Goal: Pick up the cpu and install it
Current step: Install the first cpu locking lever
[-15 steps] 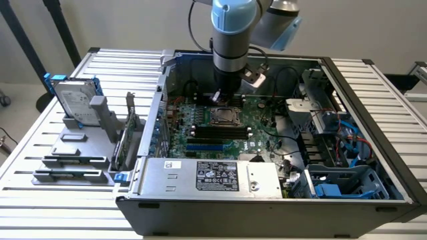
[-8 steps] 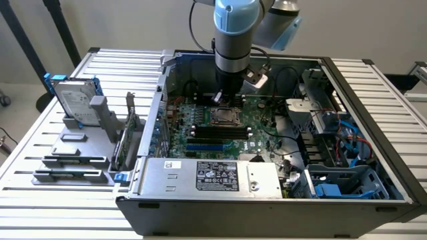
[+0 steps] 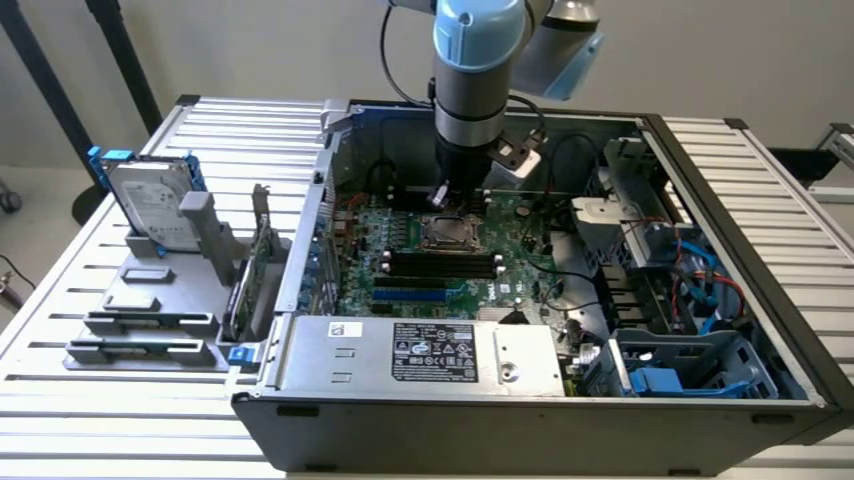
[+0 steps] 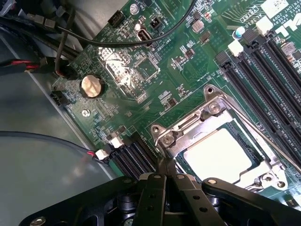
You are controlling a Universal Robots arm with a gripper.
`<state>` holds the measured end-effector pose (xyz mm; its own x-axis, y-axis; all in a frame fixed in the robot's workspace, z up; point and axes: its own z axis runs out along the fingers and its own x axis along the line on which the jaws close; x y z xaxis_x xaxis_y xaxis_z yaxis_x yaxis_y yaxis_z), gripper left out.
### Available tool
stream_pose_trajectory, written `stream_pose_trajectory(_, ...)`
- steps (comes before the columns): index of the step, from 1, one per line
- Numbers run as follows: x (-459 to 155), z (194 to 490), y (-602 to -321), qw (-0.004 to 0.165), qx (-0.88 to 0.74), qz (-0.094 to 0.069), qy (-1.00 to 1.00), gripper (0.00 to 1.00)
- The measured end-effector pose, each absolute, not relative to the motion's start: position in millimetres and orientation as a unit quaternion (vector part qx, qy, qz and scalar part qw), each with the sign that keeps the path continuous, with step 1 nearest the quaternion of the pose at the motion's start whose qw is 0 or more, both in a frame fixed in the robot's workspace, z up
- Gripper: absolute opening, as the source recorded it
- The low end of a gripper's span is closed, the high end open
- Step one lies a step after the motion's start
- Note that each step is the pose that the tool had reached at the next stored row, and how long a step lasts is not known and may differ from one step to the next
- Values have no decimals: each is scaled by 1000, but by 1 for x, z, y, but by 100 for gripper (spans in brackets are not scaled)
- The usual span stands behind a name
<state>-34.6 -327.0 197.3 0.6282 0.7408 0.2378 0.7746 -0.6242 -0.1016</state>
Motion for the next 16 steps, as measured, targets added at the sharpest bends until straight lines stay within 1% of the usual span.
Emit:
stream_pose_trajectory(6,-32,197,-327,99,-897,-87,-422,11)
stream_pose_trajectory(16,-32,197,-332,109,-896,-91,-421,11)
